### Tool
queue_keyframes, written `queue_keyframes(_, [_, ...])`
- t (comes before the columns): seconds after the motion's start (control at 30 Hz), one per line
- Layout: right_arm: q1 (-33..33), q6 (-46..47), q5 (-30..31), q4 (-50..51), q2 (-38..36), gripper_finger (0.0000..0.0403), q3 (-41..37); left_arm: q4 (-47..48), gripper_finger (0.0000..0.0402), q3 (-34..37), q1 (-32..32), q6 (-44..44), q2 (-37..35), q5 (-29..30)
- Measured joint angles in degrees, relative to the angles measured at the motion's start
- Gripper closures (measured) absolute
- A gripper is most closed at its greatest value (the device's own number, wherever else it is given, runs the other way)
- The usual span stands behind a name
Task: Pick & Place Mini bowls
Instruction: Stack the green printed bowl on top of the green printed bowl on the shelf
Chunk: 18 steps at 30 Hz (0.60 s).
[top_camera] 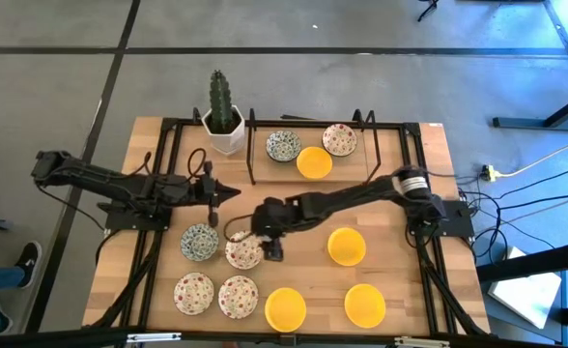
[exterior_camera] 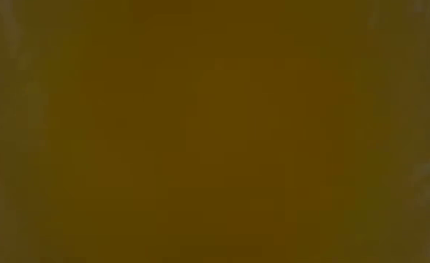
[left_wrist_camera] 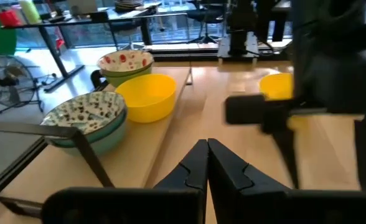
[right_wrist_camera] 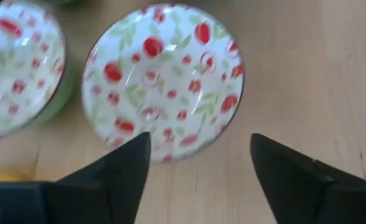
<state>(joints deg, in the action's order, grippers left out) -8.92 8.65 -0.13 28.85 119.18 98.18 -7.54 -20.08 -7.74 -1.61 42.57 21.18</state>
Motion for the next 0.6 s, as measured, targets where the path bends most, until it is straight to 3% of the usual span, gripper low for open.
queue_keyframes(0.27, [3.2, 6.1, -7.0, 0.2, 5.1, 0.0105, 2.8, -2.4, 0.0398, 0.0, -2.5, 4.0, 0.0, 0.4])
queue_keyframes(0.6, [3.5, 8.4, -6.0, -1.1, 7.5, 0.0109, 2.9, -3.8, 0.0398, 0.0, -2.4, 5.9, 0.0, 0.4])
